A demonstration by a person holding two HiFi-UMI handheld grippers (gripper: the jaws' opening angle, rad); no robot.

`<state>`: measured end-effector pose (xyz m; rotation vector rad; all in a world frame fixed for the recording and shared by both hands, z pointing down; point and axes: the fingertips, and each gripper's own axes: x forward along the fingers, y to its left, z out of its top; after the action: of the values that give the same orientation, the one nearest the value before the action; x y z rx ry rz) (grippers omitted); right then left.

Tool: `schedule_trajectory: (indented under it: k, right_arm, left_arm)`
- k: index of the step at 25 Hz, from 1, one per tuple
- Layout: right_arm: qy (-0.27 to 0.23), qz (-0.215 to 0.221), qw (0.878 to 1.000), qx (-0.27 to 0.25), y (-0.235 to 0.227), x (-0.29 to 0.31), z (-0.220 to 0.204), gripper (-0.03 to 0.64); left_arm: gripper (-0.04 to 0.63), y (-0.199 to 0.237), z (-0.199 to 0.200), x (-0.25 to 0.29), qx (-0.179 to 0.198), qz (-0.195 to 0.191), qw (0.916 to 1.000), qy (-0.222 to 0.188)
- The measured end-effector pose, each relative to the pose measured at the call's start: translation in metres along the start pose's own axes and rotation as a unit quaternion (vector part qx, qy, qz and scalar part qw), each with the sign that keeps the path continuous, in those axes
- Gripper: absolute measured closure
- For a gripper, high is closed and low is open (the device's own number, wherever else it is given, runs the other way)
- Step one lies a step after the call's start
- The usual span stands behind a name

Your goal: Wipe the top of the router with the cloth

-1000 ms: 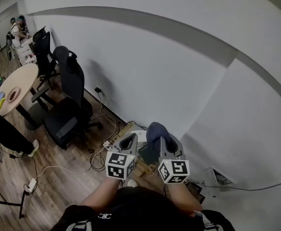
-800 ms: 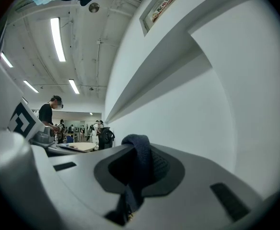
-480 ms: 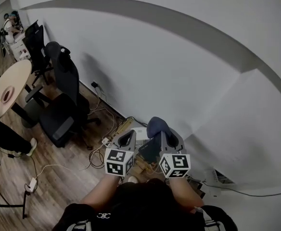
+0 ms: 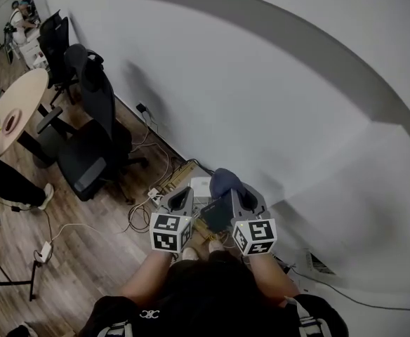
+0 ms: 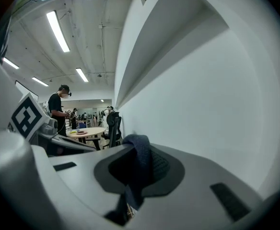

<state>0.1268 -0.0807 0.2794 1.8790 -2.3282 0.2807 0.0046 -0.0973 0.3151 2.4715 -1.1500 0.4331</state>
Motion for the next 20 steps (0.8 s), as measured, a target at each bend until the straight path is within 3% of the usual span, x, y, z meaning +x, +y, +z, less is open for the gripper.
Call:
schedule_trajectory:
  k: [9,13,20]
  right_arm:
    - [0.062,0.061,0.996,0.008,-0.025,0.031,-0.043,0.604]
    - [0.122,0.082,0.989,0.005,-0.026,0.049,-0.084,0.604]
    - [0.186,0.123,0.975,-0.004,-0.019,0.068,-0.14,0.604]
  left_arm:
    - [0.601,0.009,-0.03,0.029,-0.046,0.029,0.9983,0.019]
    - [0.601,0.017,-0.059,0.038,-0.067,0.041,0.996,0.043]
    - [0.601,0.026,-0.099,0.053,-0.082,0.066,0.9912,0.08]
